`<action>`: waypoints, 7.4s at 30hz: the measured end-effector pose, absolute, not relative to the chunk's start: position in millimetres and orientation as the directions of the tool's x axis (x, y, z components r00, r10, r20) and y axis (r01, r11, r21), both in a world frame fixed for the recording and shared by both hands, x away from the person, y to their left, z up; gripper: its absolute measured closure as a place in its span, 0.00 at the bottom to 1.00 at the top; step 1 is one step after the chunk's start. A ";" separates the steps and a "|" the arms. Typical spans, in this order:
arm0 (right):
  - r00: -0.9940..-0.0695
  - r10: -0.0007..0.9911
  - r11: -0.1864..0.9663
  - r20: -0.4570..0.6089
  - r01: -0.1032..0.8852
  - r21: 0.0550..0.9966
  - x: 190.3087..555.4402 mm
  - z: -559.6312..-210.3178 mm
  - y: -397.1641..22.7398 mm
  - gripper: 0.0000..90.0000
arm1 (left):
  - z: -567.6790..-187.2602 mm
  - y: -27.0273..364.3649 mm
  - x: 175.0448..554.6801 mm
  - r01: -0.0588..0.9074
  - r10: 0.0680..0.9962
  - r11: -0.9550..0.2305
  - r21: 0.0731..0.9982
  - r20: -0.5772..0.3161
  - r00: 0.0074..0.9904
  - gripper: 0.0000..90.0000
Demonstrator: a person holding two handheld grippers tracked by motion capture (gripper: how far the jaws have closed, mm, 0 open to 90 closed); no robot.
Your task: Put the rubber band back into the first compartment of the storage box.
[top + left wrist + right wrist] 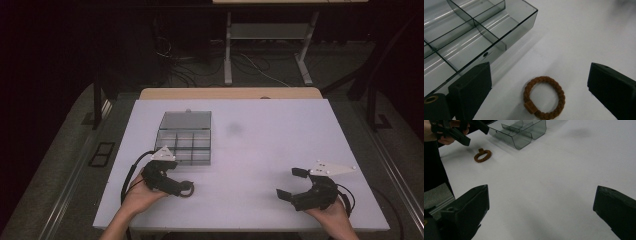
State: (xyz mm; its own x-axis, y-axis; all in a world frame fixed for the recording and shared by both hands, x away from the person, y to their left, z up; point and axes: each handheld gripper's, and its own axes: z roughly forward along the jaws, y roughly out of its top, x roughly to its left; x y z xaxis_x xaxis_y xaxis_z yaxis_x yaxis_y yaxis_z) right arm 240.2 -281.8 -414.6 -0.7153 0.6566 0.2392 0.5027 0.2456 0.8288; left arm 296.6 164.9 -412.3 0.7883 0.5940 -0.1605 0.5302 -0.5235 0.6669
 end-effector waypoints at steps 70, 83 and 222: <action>-0.724 0.646 0.264 0.242 0.509 0.819 241.4 -417.1 -280.5 0.01 | -427.5 153.1 323.2 0.399 0.386 -0.774 0.491 -0.134 0.913 0.92; -0.721 0.647 0.263 0.248 0.515 0.816 242.2 -417.8 -280.9 0.01 | -418.1 156.7 322.5 0.410 0.385 -0.746 0.525 -0.162 0.909 0.93; -0.727 0.644 0.288 0.239 0.519 0.805 241.8 -420.1 -277.8 0.01 | -387.1 240.6 397.2 0.597 0.674 -0.560 0.574 -0.103 0.731 0.92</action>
